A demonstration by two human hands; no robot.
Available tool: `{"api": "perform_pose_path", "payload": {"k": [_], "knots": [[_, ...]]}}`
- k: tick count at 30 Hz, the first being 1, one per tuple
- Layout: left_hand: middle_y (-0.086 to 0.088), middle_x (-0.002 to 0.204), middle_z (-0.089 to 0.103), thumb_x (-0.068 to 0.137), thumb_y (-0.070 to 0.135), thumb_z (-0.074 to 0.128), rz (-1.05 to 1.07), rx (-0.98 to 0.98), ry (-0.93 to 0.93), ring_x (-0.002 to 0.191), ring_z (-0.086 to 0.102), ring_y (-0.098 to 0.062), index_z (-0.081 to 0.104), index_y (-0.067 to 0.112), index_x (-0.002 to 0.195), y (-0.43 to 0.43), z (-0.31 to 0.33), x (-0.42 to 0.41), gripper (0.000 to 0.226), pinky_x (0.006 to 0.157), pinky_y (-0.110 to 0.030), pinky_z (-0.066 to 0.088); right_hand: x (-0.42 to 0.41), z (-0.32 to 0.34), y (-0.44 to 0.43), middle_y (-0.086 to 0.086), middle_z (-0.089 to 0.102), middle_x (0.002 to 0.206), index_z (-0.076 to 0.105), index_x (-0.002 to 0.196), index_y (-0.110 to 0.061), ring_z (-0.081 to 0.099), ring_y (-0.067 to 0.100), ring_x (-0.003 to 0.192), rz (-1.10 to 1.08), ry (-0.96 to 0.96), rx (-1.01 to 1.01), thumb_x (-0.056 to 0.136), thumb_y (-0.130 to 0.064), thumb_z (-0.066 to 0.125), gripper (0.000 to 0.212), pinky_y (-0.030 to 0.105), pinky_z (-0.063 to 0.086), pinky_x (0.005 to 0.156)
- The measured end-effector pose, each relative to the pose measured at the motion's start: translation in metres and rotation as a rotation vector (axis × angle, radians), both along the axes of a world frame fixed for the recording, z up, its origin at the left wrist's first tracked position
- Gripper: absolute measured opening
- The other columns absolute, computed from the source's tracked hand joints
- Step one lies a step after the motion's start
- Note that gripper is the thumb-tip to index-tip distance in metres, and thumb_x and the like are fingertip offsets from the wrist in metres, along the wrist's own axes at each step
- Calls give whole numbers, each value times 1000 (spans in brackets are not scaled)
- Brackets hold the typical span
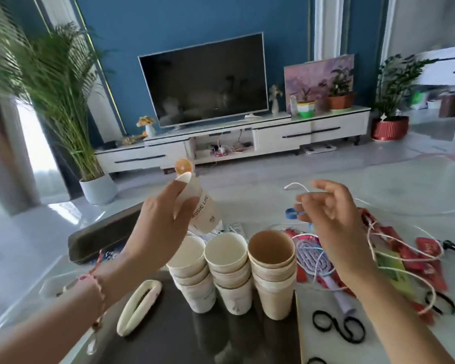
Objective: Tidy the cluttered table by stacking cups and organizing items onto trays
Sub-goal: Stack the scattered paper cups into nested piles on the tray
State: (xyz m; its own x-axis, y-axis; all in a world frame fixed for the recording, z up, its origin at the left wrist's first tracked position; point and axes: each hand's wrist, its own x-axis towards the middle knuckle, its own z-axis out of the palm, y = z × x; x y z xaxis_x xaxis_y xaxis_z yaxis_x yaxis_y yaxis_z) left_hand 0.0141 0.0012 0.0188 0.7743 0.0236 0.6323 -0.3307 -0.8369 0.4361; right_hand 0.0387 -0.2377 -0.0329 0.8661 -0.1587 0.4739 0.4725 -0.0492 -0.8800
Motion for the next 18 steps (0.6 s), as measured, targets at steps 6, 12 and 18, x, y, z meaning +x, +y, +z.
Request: {"api": "perform_pose_path", "payload": {"k": [6,12,18], "knots": [[-16,96,65,92,16,50,57,236,-91,85,58,-35,54,4,109,22,-33,-22,21,75,-46,50,-11,-9,7,1,68,90,54,96,-28,66,6,78,8,-30,66,91,-14,53,15,18,53,68],[-13,90,67,94,14,46,1,392,65,85,60,-32,59,2,99,15,-72,-15,18,76,-34,43,-26,-17,18,-2,57,114,49,118,-22,55,3,100,59,15,-316,91,-28,54,28,11,41,81],[-7,57,56,90,23,34,-11,412,23,60,57,-32,50,6,61,12,-92,-17,38,69,-35,36,-42,-59,22,1,14,151,11,147,-19,16,5,134,62,-2,-631,76,-34,74,96,5,10,98]]}}
